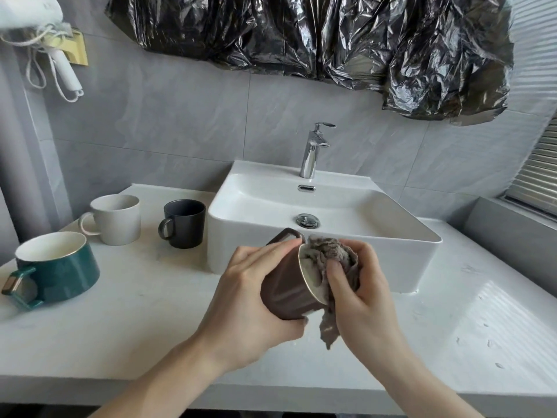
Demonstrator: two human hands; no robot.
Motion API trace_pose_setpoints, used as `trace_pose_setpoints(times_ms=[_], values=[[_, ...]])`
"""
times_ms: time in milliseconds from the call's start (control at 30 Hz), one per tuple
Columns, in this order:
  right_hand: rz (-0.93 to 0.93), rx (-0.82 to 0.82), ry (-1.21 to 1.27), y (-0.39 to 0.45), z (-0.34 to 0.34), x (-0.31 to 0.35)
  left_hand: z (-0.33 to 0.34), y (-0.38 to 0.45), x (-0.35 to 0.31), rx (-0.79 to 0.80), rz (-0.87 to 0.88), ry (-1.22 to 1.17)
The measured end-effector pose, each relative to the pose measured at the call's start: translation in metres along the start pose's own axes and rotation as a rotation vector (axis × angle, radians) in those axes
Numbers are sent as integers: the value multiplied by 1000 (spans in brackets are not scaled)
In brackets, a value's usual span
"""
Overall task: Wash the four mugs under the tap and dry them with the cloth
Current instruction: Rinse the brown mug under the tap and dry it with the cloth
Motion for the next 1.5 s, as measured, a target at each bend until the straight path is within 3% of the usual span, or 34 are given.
trace_pose_setpoints(times_ms=[133, 267, 500, 700, 933, 1067, 1233, 1400, 1500], values=[[-168, 157, -71, 3, 26, 20, -5, 3, 2, -11, -65, -79], [-409, 261, -322, 2, 34, 41, -7, 2, 6, 17, -91, -105], [-138, 113, 24, 28, 12, 23, -11, -4, 9, -56, -158, -222], [51, 50, 237, 13, 5, 1, 4, -4, 13, -15, -226, -402], [-33, -112, 333, -26, 2, -6, 7, 2, 18, -12, -337, -606], [-129, -106, 279, -28, 9, 6, 17, 1, 21, 47, -381, -768], [71, 11, 304, 1, 12, -9, 16, -1, 13, 76, -363, -855], [116, 36, 441, -5, 16, -8, 11, 1, 25, 5, -458, -888], [45, 63, 431, -6, 26, 2, 18, -1, 28, -33, -548, -924]])
Point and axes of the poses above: each hand's wrist, its own y-axis towards the middle knuckle, its own z-axis out of the palm, x = y × z, the point moved 10 cm from there along y, towards the middle knuckle, and after that the axes turned 5 degrees about x, right-handed, at the moved point
